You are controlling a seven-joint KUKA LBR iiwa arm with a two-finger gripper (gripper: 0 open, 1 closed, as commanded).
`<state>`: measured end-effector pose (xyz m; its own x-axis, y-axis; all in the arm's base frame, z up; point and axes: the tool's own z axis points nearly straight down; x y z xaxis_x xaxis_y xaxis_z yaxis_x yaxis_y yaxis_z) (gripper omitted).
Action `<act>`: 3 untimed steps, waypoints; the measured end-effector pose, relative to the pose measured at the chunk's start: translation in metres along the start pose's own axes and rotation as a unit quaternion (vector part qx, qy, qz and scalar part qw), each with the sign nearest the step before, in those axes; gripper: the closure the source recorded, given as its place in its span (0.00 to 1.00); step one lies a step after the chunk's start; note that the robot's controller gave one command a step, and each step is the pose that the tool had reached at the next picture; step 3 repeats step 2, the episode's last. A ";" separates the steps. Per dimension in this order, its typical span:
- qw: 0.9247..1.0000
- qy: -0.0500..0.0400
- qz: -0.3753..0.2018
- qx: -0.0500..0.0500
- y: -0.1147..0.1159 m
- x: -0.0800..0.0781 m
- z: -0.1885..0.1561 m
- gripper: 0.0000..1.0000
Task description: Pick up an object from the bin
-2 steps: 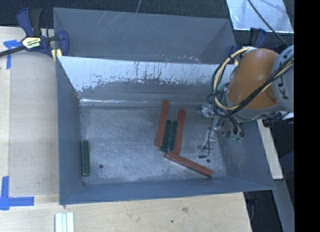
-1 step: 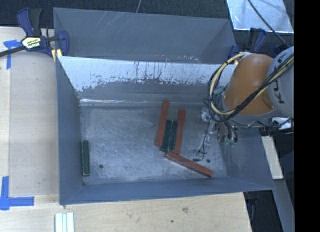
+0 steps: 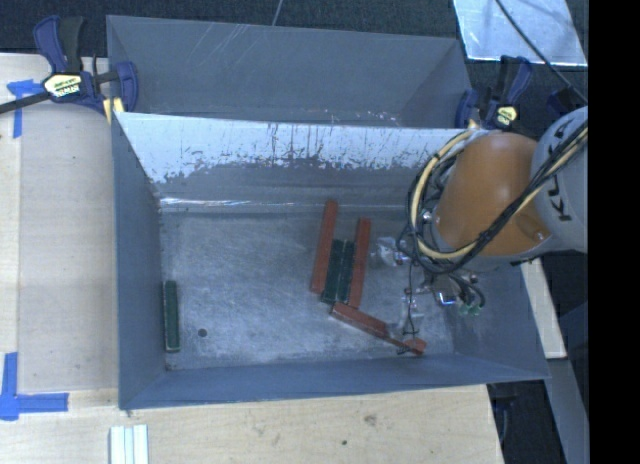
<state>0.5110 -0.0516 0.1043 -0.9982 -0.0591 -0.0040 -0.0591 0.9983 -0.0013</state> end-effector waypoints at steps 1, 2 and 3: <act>0.999 -0.002 -0.053 -0.001 0.073 0.018 0.033 0.00; 1.000 -0.001 0.030 -0.001 0.034 0.022 0.032 1.00; 1.000 -0.001 0.030 -0.001 0.034 0.022 0.032 1.00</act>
Offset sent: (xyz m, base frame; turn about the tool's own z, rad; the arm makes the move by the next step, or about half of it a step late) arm -0.0263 0.0318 -0.0343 0.0621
